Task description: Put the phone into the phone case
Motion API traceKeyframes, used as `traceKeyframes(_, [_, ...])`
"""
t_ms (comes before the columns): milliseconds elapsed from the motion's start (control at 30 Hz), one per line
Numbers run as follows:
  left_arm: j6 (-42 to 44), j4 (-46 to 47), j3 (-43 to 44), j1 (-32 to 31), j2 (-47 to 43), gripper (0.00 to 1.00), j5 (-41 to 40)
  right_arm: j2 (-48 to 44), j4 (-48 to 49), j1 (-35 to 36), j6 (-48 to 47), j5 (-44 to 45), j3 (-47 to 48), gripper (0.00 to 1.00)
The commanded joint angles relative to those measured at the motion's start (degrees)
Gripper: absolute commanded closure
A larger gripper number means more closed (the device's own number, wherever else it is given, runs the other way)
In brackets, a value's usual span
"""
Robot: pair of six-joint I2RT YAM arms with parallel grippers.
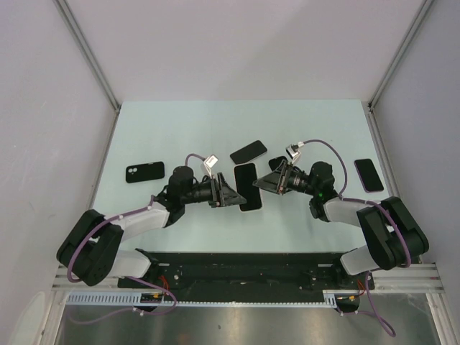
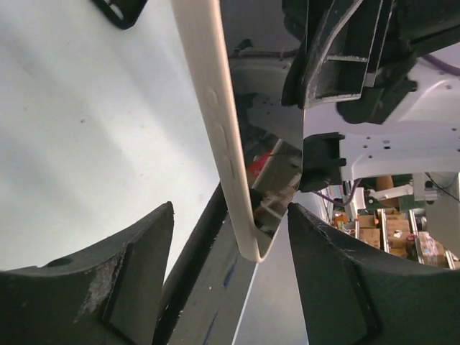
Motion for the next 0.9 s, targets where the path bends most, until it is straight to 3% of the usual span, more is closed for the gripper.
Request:
traceKeyframes(0, [-4.01, 8.85, -0.52, 0.04, -1.41, 0.31, 3.69, -1.75, 17.20, 0.88, 10.12, -3.56, -0.53, 1.00])
traceKeyframes(133, [-7.96, 14.65, -1.92, 0.04, -1.41, 0.35, 4.75, -0.52, 22.22, 2.19, 12.76, -4.35, -1.23, 1.00])
traceKeyframes(233, [-8.94, 16.33, -2.28, 0.04, -2.02, 0.44, 4.66, 0.45, 24.50, 2.20, 13.38, -4.26, -2.90, 1.00])
traceKeyframes(333, [-8.33, 15.46, -1.84, 0.12, -2.90, 0.68, 4.58, 1.50, 27.31, 2.28, 14.08, -5.05, -4.04, 0.98])
traceKeyframes(433, [-7.80, 14.84, -1.58, 0.04, -3.17, 0.84, 4.57, 1.77, 26.89, 2.37, 12.59, -7.06, -4.48, 0.80])
traceKeyframes(467, [-7.71, 14.76, -1.40, 0.04, -3.26, 0.92, 4.75, 1.60, 26.27, 2.46, 12.15, -7.68, -4.57, 0.69])
traceKeyframes(533, [-7.53, 14.67, -1.49, 0.04, -3.52, 0.99, 5.01, 0.72, 26.09, 2.46, 10.66, -9.17, -5.62, 0.60])
traceKeyframes(667, [-6.21, 12.47, -0.53, 0.04, -4.40, 1.00, 4.93, -1.65, 20.13, 2.46, 5.48, -10.68, -8.17, 0.42])
traceKeyframes(867, [-4.46, 8.17, 1.15, 0.04, -5.98, 1.00, 3.34, -4.73, 16.34, 2.90, 1.69, -11.38, -11.86, 0.41])
